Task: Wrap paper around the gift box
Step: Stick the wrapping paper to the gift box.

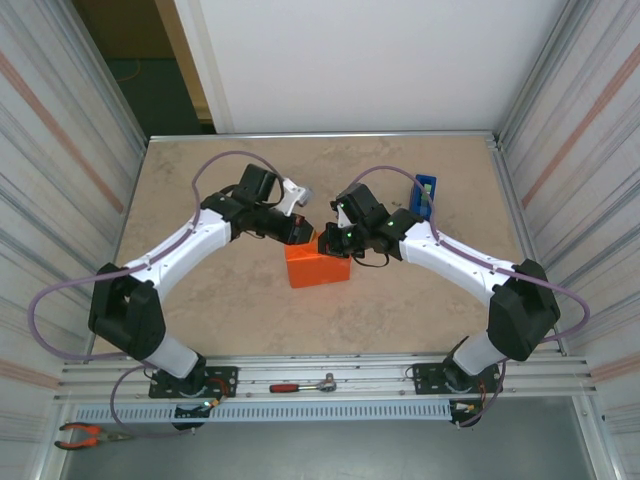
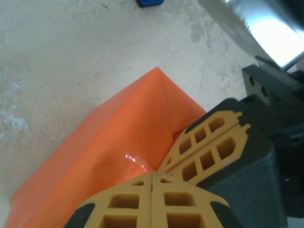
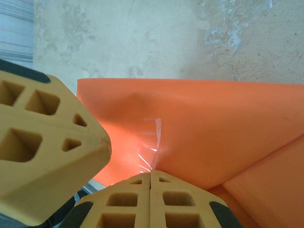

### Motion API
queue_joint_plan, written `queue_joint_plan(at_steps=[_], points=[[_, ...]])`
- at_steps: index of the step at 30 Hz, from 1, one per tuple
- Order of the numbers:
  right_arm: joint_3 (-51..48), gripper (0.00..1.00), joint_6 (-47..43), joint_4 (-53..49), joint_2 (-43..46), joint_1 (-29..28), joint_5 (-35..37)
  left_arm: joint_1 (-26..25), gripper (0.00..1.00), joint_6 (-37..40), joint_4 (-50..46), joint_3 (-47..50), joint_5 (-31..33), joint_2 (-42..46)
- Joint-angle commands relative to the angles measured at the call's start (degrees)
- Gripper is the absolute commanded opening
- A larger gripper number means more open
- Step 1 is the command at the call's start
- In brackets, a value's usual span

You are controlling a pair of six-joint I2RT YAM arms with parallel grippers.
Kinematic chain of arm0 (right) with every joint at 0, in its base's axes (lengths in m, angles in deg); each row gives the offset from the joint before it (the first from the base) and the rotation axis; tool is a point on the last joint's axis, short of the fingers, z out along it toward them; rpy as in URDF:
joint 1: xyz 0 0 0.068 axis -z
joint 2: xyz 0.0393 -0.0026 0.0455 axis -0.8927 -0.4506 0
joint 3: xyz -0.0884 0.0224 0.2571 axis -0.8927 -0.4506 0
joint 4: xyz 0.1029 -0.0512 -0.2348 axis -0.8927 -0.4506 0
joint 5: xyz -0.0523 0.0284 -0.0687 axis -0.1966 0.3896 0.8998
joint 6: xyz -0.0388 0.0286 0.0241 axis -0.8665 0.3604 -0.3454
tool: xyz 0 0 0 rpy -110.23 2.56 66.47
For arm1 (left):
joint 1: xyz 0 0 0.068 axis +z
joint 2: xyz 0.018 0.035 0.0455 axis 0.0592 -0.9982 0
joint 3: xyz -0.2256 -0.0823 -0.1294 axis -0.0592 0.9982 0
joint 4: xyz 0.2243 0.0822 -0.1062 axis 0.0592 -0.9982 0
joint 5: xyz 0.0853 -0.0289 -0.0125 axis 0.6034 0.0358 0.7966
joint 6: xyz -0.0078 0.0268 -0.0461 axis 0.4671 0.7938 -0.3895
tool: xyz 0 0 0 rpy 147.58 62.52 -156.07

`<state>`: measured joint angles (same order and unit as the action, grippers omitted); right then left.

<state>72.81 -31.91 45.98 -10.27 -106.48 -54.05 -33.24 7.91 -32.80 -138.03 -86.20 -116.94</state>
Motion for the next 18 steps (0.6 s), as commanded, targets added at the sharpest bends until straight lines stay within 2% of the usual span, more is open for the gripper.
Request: queue_joint_plan(at_steps=[1,18], points=[[-3.3,0.0,0.19,-7.1,-2.91,-0.99,1.01,-0.83,0.0,1.2,-0.61,2.14,0.11,2.22],[-1.85,0.0,0.6,-6.58,-3.59,-0.98,0.04,-1.37,0.0,3.03,0.32,7.01,1.63,3.99]])
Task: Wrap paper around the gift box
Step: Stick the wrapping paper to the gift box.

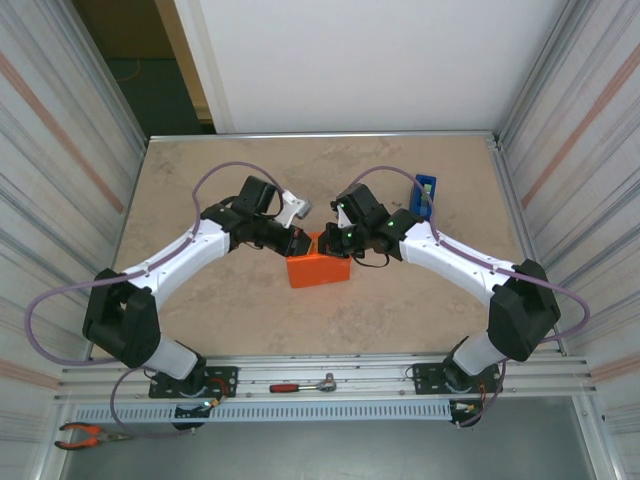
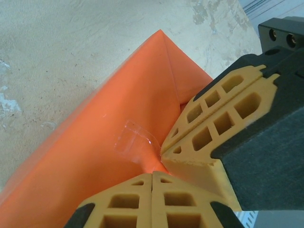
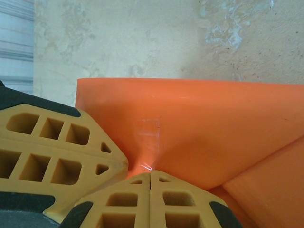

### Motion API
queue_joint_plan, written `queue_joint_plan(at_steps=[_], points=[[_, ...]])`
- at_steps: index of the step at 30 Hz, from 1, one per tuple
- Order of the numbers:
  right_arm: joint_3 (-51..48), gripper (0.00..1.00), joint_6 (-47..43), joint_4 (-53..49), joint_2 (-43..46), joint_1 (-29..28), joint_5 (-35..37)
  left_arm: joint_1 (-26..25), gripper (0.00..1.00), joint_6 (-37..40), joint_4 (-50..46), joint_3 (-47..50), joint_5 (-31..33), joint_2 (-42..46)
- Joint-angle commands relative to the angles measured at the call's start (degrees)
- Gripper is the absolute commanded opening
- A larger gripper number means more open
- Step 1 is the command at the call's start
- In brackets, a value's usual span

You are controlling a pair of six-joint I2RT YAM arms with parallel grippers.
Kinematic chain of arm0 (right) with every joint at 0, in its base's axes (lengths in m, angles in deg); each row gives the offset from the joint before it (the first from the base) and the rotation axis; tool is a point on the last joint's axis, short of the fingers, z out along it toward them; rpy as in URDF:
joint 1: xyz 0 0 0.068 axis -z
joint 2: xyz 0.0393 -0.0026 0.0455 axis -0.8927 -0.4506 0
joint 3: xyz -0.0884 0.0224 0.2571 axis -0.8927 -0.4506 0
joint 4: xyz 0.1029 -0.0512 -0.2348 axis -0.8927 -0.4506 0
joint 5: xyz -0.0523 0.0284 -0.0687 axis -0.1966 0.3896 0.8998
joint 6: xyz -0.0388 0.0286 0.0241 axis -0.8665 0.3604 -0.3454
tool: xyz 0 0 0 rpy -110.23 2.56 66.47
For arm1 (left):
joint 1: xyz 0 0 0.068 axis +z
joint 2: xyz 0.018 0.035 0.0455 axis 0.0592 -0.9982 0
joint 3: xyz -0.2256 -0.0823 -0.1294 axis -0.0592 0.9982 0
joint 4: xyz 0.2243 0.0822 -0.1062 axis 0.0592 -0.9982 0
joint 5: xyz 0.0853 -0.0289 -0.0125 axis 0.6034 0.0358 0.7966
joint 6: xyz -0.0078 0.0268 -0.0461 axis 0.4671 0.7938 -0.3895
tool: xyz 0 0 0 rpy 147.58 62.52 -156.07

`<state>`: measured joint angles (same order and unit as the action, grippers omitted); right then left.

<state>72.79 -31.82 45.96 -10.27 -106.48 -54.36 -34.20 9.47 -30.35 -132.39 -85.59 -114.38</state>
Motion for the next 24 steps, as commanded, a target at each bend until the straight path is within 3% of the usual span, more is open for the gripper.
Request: queue_joint_plan(at_steps=[1,14,24], points=[[-1.95,0.0,0.61,-6.45,-3.44,-0.94,0.34,-0.4,0.0,1.52,-2.22,1.15,0.78,1.54],[-2.31,0.0,0.81,-6.39,-3.22,-0.95,0.53,-1.52,0.0,2.45,-1.69,0.99,-0.76,3.82],[-1.56,0.0,0.84,-6.69,-2.96,-0.95,0.36,-1.71,0.0,2.91,-2.61,2.71,1.86,3.11]])
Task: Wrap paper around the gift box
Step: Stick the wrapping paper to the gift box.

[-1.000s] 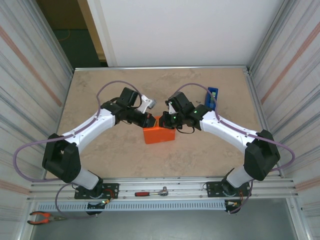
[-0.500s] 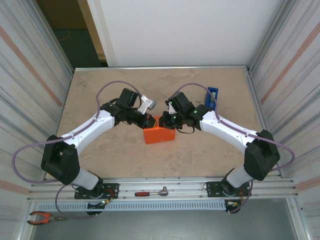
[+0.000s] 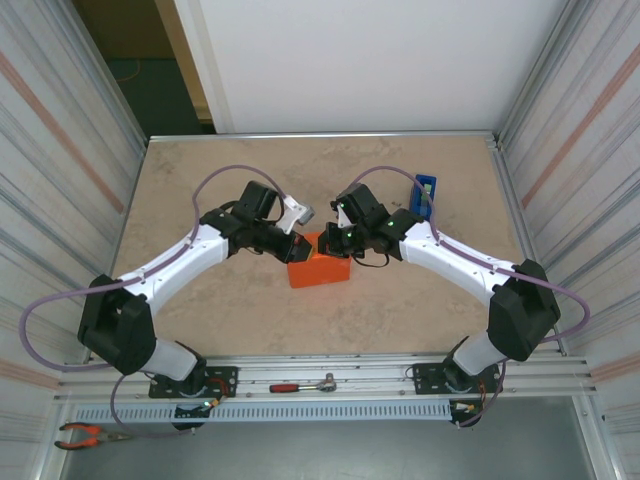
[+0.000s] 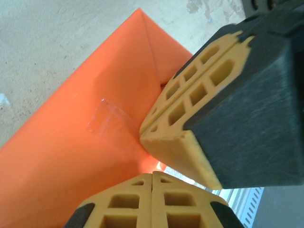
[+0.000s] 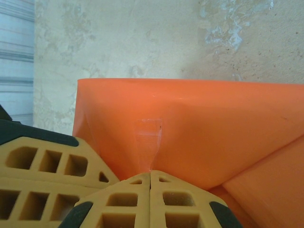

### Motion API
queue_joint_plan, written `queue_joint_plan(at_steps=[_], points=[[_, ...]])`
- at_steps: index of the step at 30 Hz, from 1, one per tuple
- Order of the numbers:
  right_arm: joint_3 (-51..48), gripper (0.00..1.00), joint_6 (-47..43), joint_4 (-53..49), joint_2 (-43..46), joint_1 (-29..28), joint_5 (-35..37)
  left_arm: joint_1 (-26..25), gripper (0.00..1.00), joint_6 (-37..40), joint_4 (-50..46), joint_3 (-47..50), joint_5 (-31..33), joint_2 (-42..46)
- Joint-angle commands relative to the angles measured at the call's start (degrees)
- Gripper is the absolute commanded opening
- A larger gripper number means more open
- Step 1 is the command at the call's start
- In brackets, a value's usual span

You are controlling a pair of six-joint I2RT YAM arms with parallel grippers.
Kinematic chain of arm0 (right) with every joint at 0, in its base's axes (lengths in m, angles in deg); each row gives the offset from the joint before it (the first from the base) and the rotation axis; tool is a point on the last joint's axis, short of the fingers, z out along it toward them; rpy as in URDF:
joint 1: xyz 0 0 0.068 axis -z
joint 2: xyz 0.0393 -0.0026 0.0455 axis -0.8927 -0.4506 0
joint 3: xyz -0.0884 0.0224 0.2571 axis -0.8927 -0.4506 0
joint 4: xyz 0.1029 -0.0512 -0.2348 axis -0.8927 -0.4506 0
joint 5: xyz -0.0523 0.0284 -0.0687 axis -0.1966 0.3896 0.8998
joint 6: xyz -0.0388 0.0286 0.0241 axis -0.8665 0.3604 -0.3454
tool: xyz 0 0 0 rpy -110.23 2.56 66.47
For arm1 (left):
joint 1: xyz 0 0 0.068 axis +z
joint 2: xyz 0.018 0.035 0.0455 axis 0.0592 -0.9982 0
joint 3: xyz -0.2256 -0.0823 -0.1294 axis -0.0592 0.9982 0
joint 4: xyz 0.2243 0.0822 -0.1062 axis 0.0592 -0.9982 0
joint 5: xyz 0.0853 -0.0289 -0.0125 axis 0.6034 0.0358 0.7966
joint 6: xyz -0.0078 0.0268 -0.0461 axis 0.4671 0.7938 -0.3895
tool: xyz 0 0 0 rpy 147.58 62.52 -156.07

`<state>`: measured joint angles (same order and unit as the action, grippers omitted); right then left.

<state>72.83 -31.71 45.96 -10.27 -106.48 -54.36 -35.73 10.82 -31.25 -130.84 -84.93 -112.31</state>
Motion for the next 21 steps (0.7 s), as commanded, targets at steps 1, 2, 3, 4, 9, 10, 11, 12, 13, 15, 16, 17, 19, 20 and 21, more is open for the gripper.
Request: queue_joint_plan(at_steps=[1,2,3,4,9,10,11,12,13,15,16,17,19,20,21], points=[[-1.36,0.0,0.61,-6.72,-2.98,-0.98,0.34,-0.18,0.0,1.6,-1.92,1.35,1.42,0.91],[-1.15,0.0,0.65,-6.78,-3.0,-0.99,0.29,-0.18,0.0,1.6,-2.06,1.48,1.65,0.8],[-0.85,0.01,0.47,-6.87,-2.87,-0.99,0.24,-0.18,0.0,1.75,-2.2,1.59,1.86,0.69],[-0.64,0.01,0.38,-7.0,-2.84,-1.07,0.25,-0.18,0.0,1.73,-2.27,1.65,1.94,0.6],[1.39,0.05,-0.41,-7.97,-2.9,-0.95,-0.01,-0.17,0.0,1.79,-2.39,1.81,2.55,0.48],[1.86,0.06,-0.62,-8.21,-2.84,-0.81,-0.14,-0.18,0.0,1.79,-2.47,1.67,2.56,0.4],[2.33,0.07,-0.81,-8.4,-2.91,-0.71,-0.34,-0.18,0.0,1.9,-2.49,1.57,2.58,0.37],[2.54,0.07,-0.96,-8.57,-2.91,-0.55,-0.29,-0.14,0.0,1.84,-2.59,1.58,2.53,0.4],[2.81,0.08,-0.96,-8.63,-2.84,-0.42,-0.37,-0.16,0.0,1.88,-2.59,1.61,2.61,0.37],[3.16,0.11,-1.06,-8.54,-2.7,-0.07,-1.05,-0.18,0.0,2.05,-2.56,1.74,2.71,0.32],[3.2,0.11,-1.09,-8.47,-2.75,0.17,-1.3,-0.18,0.0,2.09,-2.65,1.83,2.67,0.27],[3.42,0.11,-1.16,-8.48,-2.77,0.23,-1.39,-0.17,0.0,2.11,-2.63,1.9,2.7,0.25],[3.66,0.12,-1.19,-8.46,-2.71,0.51,-1.57,-0.18,0.0,2.1,-2.69,1.85,2.75,0.1],[3.71,0.13,-1.29,-8.25,-2.64,0.62,-1.8,-0.18,0.0,2.13,-2.67,1.92,2.84,0.14],[3.54,0.13,-1.27,-8.11,-2.43,0.75,-1.96,-0.18,0.0,2.16,-2.61,2.0,2.88,0.08]])
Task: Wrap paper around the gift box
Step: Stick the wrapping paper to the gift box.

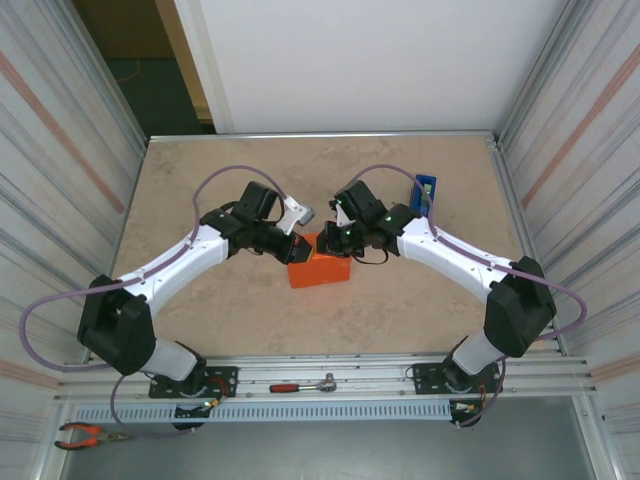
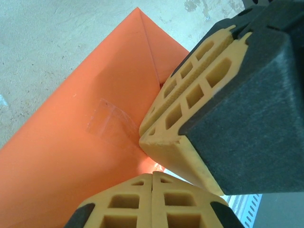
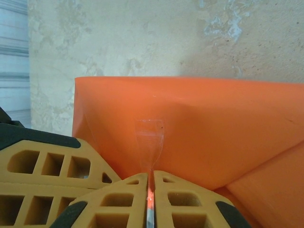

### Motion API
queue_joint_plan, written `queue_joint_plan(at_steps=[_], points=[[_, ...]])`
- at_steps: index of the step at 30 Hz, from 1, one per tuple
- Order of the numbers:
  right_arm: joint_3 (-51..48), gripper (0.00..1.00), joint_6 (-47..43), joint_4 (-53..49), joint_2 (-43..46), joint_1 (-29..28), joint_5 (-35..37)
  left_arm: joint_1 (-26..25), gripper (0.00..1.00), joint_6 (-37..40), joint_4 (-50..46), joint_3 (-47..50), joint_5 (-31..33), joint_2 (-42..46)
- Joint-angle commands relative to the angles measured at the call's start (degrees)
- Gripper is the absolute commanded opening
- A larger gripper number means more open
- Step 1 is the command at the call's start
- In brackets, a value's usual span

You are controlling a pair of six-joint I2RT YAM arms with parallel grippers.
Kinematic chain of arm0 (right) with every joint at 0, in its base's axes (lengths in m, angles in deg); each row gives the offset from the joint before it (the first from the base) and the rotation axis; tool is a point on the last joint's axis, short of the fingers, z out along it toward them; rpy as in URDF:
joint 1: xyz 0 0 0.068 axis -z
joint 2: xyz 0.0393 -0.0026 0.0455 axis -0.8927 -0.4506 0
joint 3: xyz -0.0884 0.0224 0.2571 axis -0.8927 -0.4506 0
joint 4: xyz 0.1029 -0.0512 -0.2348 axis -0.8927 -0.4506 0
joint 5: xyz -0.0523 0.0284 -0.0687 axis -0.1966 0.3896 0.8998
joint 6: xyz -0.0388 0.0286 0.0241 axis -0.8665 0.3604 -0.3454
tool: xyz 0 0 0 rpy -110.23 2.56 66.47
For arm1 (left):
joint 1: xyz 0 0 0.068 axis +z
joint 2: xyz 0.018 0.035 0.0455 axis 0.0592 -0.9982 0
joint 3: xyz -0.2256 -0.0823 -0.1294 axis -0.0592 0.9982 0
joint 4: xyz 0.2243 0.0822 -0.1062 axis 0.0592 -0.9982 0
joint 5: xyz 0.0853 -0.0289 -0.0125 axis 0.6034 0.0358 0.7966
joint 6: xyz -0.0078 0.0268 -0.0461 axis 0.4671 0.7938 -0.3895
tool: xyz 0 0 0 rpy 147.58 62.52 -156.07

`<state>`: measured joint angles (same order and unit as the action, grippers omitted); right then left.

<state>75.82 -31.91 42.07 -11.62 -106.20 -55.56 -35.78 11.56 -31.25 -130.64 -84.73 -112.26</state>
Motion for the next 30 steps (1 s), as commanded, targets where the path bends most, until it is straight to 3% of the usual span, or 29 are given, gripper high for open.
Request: queue_joint_plan(at_steps=[1,30], points=[[0.61,0.13,-1.0,-4.04,-0.89,0.63,-0.74,-0.13,0.0,1.45,-2.68,1.79,2.68,-0.02],[1.94,0.21,-2.86,-5.44,-0.5,1.35,-2.74,-0.14,0.0,1.49,-2.59,2.33,3.08,-0.14]])
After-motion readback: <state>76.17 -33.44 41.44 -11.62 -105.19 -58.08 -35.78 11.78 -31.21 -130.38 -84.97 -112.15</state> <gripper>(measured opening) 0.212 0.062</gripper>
